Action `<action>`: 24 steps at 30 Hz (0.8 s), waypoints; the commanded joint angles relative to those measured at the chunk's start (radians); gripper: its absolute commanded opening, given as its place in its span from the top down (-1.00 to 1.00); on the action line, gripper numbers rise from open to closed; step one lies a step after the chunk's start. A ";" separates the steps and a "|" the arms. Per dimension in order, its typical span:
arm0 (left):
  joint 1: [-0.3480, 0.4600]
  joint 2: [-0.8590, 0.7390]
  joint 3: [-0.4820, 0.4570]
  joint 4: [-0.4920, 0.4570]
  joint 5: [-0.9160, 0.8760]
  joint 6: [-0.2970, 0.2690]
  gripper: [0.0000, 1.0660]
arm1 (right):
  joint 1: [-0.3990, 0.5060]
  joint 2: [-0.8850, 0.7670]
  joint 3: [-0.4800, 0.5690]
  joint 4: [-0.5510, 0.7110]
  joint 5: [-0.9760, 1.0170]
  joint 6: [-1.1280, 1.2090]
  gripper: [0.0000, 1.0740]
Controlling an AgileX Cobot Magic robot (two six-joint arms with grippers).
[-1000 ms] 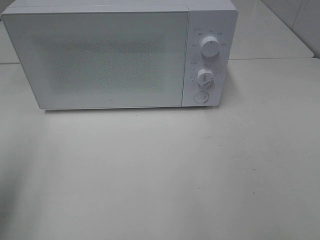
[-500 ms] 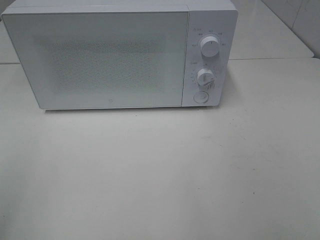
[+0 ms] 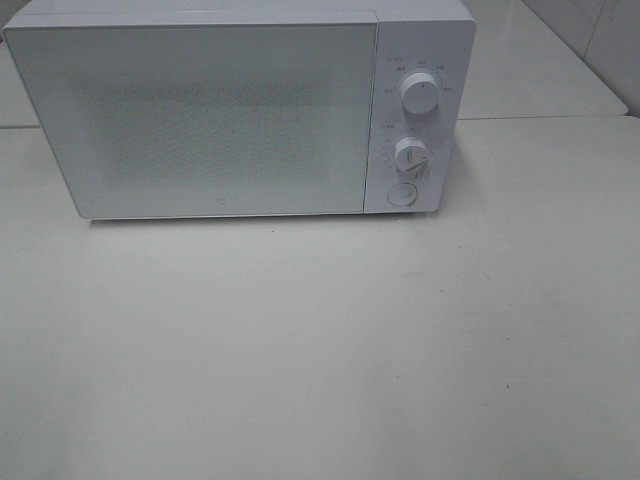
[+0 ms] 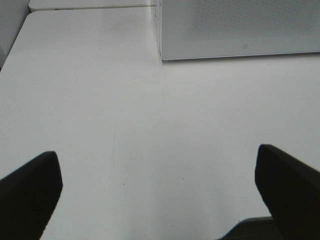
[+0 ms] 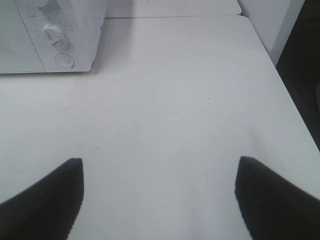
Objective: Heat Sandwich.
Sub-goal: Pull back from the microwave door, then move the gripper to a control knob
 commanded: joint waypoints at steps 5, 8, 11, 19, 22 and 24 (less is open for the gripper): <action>-0.001 -0.031 0.001 -0.005 -0.009 -0.002 -0.83 | -0.006 -0.024 0.004 -0.003 -0.013 -0.003 -0.40; -0.001 -0.031 0.001 -0.006 -0.009 0.001 -0.83 | -0.006 -0.024 0.004 -0.003 -0.013 -0.003 -0.40; -0.001 -0.031 0.001 -0.006 -0.009 0.001 -0.83 | -0.006 -0.024 0.004 -0.003 -0.013 -0.003 -0.40; -0.001 -0.030 0.001 -0.006 -0.009 0.001 -0.83 | -0.006 -0.024 0.004 -0.003 -0.013 -0.003 -0.40; -0.001 -0.030 0.001 -0.006 -0.009 0.001 -0.83 | -0.006 -0.024 0.004 -0.003 -0.013 -0.003 -0.40; -0.001 -0.030 0.001 -0.006 -0.009 0.001 -0.83 | -0.006 -0.024 0.004 -0.003 -0.013 -0.003 -0.40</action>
